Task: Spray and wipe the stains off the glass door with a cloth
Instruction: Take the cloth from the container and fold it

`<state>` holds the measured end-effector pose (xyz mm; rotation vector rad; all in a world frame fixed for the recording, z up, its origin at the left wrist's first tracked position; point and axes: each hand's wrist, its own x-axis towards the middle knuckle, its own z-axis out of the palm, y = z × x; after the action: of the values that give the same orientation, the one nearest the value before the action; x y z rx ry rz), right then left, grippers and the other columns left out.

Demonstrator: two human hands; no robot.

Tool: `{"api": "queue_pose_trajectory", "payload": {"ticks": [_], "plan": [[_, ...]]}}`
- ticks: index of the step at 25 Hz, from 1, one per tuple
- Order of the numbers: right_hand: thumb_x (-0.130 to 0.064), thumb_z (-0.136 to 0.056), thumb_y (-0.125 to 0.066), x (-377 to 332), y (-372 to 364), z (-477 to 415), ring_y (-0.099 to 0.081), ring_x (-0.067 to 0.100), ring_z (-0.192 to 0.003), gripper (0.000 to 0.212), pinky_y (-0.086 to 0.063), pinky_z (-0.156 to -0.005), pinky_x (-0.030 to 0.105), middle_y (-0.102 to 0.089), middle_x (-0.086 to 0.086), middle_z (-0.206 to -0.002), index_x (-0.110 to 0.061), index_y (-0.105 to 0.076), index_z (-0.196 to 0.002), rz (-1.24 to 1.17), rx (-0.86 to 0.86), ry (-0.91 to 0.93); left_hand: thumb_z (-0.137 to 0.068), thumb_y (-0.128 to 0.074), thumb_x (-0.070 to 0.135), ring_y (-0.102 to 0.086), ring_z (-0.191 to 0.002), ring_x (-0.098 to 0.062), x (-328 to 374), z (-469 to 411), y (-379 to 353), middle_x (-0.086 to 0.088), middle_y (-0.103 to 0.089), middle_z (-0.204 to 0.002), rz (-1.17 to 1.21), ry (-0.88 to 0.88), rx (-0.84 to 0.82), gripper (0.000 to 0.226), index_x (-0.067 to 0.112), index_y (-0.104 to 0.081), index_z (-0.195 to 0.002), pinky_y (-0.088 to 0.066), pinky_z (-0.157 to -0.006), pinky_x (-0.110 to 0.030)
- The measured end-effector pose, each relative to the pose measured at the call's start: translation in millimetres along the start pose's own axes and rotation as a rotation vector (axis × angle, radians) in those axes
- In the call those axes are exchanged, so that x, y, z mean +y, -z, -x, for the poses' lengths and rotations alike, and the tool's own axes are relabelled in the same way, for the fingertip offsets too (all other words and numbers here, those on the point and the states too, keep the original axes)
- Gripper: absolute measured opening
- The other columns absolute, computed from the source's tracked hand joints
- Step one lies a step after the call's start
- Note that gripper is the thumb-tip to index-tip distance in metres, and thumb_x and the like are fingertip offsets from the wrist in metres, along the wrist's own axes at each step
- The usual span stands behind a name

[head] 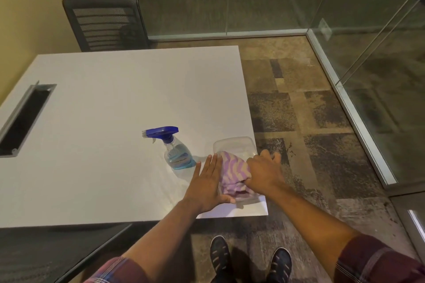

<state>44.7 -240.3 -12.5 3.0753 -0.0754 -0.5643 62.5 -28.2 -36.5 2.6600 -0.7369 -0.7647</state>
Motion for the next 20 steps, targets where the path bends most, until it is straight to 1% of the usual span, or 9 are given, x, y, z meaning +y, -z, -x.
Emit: {"api": "queue_pose_trajectory", "payload": {"ticks": [3, 5, 8, 10, 11, 13, 15, 18, 20], "plan": [[-0.055, -0.083, -0.071, 9, 23, 11, -0.048, 0.024, -0.118, 0.038, -0.029, -0.097, 0.048, -0.066, -0.005, -0.110, -0.028, -0.065, -0.109, -0.133, 0.052, -0.057, -0.089, -0.078, 0.062, -0.010, -0.167, -0.016, 12, 7, 19, 0.005, -0.005, -0.181, 0.471, 0.035, 0.196, 0.120, 0.026, 0.001, -0.172, -0.009, -0.135, -0.038], [-0.054, -0.077, -0.071, 16, 40, 18, -0.047, 0.022, -0.114, 0.031, -0.026, -0.089, 0.044, -0.064, -0.007, -0.102, -0.032, -0.061, -0.096, -0.235, 0.106, -0.077, -0.090, -0.082, 0.049, -0.035, -0.152, -0.009, 17, 7, 32, 0.010, -0.034, -0.169, 0.758, 0.118, 0.265, 0.106, 0.026, -0.016, -0.171, -0.031, -0.129, -0.038], [-0.050, -0.069, -0.069, 29, 63, 29, -0.045, 0.020, -0.108, 0.027, -0.028, -0.089, 0.043, -0.061, -0.010, -0.093, -0.031, -0.058, -0.084, -0.433, 0.147, -0.101, -0.087, -0.083, 0.055, -0.067, -0.134, -0.016, 17, 4, 47, 0.009, -0.069, -0.146, 0.966, 0.125, 0.204, 0.073, 0.028, -0.058, -0.150, -0.052, -0.120, -0.047], [-0.047, -0.066, -0.071, 37, 72, 32, -0.049, 0.022, -0.108, 0.026, -0.036, -0.096, 0.046, -0.063, -0.010, -0.092, -0.030, -0.062, -0.083, -0.566, 0.119, -0.106, -0.090, -0.086, 0.040, -0.075, -0.121, -0.022, 21, 3, 52, 0.004, -0.081, -0.125, 1.075, 0.097, 0.176, 0.049, 0.022, -0.072, -0.133, -0.059, -0.112, -0.048], [-0.051, -0.063, -0.069, 42, 74, 33, -0.054, 0.024, -0.107, 0.027, -0.040, -0.099, 0.048, -0.064, -0.011, -0.089, -0.032, -0.062, -0.081, -0.632, 0.108, -0.102, -0.089, -0.088, 0.033, -0.076, -0.118, -0.023, 25, 3, 54, 0.002, -0.082, -0.121, 1.109, 0.072, 0.172, 0.047, 0.020, -0.073, -0.131, -0.060, -0.110, -0.048], [-0.058, -0.057, -0.063, 48, 81, 36, -0.060, 0.028, -0.106, 0.031, -0.044, -0.101, 0.051, -0.066, -0.011, -0.084, -0.035, -0.060, -0.076, -0.725, 0.115, -0.110, -0.081, -0.093, 0.036, -0.076, -0.117, -0.025, 31, 3, 57, 0.000, -0.081, -0.122, 1.139, 0.028, 0.194, 0.056, 0.021, -0.073, -0.131, -0.062, -0.105, -0.047], [-0.060, -0.062, -0.065, 48, 88, 40, -0.055, 0.026, -0.115, 0.038, -0.035, -0.101, 0.045, -0.067, -0.009, -0.099, -0.036, -0.065, -0.090, -0.648, 0.096, -0.116, -0.084, -0.090, 0.027, -0.077, -0.114, -0.031, 36, 2, 60, -0.007, -0.081, -0.118, 1.241, 0.025, 0.248, 0.045, 0.017, -0.073, -0.124, -0.063, -0.102, -0.049], [-0.059, -0.078, -0.069, 37, 93, 49, -0.042, 0.018, -0.135, 0.069, -0.026, -0.108, 0.045, -0.049, -0.009, -0.141, -0.038, -0.055, -0.142, -0.453, 0.223, -0.072, -0.097, -0.077, 0.006, -0.077, -0.108, -0.043, 45, 1, 66, -0.017, -0.082, -0.111, 1.424, 0.069, 0.288, 0.018, 0.008, -0.074, -0.114, -0.065, -0.093, -0.046], [-0.061, -0.082, -0.063, 20, 92, 51, -0.045, 0.013, -0.133, 0.074, -0.033, -0.114, 0.045, -0.049, -0.010, -0.143, -0.033, -0.052, -0.150, -0.589, 0.269, 0.028, -0.098, -0.076, 0.007, -0.078, -0.108, -0.038, 57, 5, 73, -0.015, -0.083, -0.111, 1.412, 0.073, 0.321, 0.018, 0.010, -0.076, -0.115, -0.064, -0.095, -0.045]]}}
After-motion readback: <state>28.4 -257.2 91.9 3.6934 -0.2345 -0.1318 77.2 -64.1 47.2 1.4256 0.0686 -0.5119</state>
